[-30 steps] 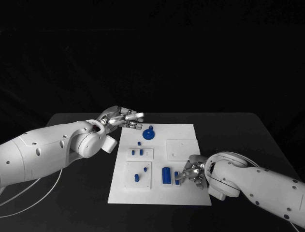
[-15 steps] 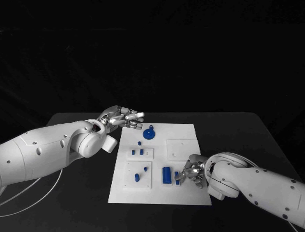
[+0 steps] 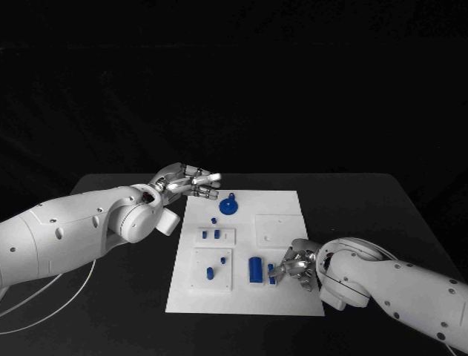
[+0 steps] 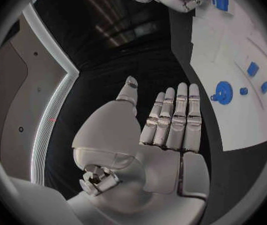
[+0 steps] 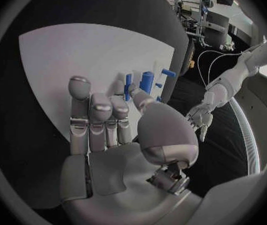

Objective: Assemble the parts on the task board

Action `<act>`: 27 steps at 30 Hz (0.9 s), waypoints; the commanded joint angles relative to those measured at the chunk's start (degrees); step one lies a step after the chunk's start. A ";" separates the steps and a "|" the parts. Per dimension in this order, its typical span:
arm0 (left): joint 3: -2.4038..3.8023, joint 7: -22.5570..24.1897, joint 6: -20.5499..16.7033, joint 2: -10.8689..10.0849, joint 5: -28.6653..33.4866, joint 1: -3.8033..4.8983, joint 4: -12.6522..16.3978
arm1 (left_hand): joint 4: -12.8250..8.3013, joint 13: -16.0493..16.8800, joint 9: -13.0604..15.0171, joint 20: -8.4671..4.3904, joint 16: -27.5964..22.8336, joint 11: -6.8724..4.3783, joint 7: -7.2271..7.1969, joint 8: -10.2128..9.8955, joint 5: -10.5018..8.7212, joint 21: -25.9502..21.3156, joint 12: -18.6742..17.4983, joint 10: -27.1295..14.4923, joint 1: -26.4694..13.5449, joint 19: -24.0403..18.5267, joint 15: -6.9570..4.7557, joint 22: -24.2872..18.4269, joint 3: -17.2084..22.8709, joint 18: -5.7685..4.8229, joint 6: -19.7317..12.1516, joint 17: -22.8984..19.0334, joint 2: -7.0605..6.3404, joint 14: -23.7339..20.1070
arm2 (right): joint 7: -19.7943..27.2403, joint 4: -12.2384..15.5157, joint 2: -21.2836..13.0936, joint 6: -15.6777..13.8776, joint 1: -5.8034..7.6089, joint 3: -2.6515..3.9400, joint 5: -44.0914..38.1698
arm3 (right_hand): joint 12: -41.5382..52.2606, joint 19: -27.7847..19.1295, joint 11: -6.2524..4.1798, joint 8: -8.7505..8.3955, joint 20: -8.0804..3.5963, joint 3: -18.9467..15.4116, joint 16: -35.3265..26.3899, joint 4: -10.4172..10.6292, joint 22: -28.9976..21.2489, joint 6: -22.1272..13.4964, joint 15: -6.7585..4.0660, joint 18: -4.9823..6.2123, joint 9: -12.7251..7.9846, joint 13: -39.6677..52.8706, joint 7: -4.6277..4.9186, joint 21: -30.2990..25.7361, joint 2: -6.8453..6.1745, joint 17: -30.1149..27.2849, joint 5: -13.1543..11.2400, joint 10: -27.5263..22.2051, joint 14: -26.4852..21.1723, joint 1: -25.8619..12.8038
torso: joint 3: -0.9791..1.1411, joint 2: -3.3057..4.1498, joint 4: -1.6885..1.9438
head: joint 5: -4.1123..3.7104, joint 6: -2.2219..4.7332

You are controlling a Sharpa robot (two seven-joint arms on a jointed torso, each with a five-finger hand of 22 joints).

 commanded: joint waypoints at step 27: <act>0.06 2.24 -3.07 1.14 4.04 0.04 -3.77 | -0.39 0.09 0.03 -0.24 -0.14 -0.07 -0.05 0.37 -0.05 -0.35 -0.09 1.02 0.42 -0.86 0.04 -0.08 0.17 0.15 0.52 0.04 -0.08 0.04 | 25.16 -8.93 -5.56 -3.57 4.81 3.73 22.72 | -12.75 1.20 1.57 -0.41 0.40 -15.48 -13.58 4.84 -9.57 -7.60 0.38 1.96 -8.82 -10.05 3.35 -16.18 -1.12 -8.27 -4.05 -6.46 -2.05 8.10 | -0.14 -1.04 -0.63 | -1.31 4.75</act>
